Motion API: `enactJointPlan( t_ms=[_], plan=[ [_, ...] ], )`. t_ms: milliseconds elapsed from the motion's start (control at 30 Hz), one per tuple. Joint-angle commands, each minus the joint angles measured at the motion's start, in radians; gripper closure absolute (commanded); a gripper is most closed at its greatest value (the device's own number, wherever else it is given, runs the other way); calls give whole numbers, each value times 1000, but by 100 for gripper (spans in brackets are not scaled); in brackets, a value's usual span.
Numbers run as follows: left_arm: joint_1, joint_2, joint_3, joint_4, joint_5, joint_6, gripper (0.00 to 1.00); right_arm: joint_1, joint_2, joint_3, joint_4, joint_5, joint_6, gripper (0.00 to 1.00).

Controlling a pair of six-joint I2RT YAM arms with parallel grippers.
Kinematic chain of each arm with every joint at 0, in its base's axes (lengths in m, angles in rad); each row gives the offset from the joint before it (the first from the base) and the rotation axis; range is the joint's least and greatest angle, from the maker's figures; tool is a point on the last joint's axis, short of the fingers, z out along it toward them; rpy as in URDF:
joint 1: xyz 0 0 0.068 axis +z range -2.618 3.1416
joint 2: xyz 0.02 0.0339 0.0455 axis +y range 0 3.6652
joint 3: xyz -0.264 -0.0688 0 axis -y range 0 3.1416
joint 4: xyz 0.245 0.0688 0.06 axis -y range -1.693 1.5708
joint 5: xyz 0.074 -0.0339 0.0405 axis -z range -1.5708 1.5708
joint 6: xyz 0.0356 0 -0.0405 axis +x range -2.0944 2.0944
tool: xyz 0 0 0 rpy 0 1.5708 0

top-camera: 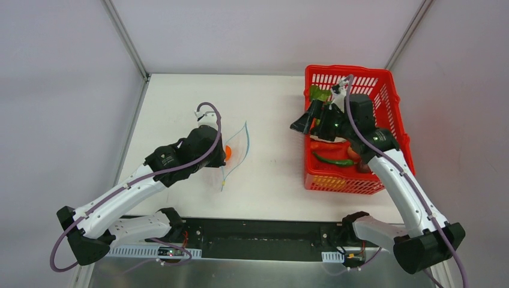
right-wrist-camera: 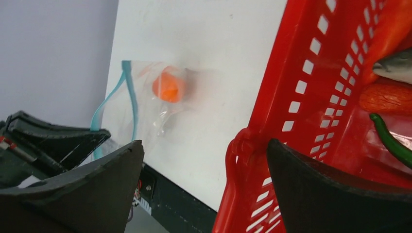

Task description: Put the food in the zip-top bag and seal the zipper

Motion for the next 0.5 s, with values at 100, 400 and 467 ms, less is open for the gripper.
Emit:
enactJointPlan(
  t_ms=[100, 400, 467],
  plan=[
    [14, -23, -6, 17, -8, -13, 100, 203, 93, 84, 48, -128, 10, 0],
    [15, -49, -19, 8, -21, -17, 100, 183, -1, 122, 49, 425, -79, 1],
    [14, -49, -18, 8, -20, -17, 100, 139, -4, 111, 60, 504, -95, 7]
  ],
)
